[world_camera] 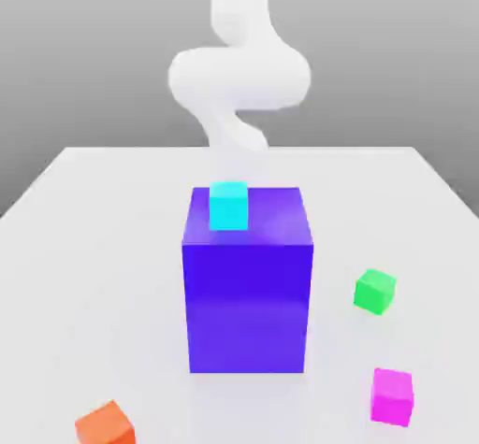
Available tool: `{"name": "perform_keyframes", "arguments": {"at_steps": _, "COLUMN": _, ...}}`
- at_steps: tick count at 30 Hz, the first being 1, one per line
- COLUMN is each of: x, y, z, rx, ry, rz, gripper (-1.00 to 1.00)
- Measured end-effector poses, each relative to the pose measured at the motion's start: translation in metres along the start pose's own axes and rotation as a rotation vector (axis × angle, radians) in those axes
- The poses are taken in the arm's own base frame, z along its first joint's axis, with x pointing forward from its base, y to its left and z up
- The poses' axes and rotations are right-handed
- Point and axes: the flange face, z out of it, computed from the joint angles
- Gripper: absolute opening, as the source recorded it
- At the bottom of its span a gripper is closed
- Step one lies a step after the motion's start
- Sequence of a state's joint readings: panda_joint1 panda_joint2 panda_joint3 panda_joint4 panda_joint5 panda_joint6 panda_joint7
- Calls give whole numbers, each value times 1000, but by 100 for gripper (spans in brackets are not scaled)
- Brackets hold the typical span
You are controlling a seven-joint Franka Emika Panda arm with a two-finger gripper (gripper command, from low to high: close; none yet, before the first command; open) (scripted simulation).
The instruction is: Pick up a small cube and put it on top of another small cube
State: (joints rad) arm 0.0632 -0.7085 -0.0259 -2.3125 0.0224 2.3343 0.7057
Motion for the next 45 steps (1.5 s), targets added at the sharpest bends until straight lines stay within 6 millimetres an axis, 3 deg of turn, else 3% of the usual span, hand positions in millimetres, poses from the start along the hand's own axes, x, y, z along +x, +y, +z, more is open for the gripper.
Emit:
{"name": "perform_keyframes", "arguments": {"at_steps": 7, "x": -45, "y": -18, "z": 139, "rx": -16, "ry": -239, "rz": -286, "gripper": 0}}
{"name": "perform_keyframes", "arguments": {"at_steps": 16, "x": -156, "y": -14, "z": 287, "rx": -45, "ry": -499, "rz": -663, "gripper": 0}}
{"name": "perform_keyframes", "arguments": {"at_steps": 20, "x": -222, "y": -4, "z": 338, "rx": -58, "ry": -606, "rz": -855, "gripper": 0}}
{"name": "perform_keyframes", "arguments": {"at_steps": 26, "x": -301, "y": 42, "z": 400, "rx": -106, "ry": -741, "rz": -1115, "gripper": 0}}
{"name": "perform_keyframes", "arguments": {"at_steps": 31, "x": -340, "y": 74, "z": 447, "rx": -115, "ry": -767, "rz": -1173, "gripper": 0}}
{"name": "perform_keyframes", "arguments": {"at_steps": 32, "x": -346, "y": 79, "z": 455, "rx": -115, "ry": -768, "rz": -1174, "gripper": -100}}
{"name": "perform_keyframes", "arguments": {"at_steps": 39, "x": -347, "y": 80, "z": 456, "rx": -116, "ry": -770, "rz": -1174, "gripper": -100}}
{"name": "perform_keyframes", "arguments": {"at_steps": 43, "x": -326, "y": 60, "z": 423, "rx": -116, "ry": -769, "rz": -1175, "gripper": -100}}
{"name": "perform_keyframes", "arguments": {"at_steps": 45, "x": -329, "y": 53, "z": 402, "rx": -90, "ry": -785, "rz": -1212, "gripper": -100}}
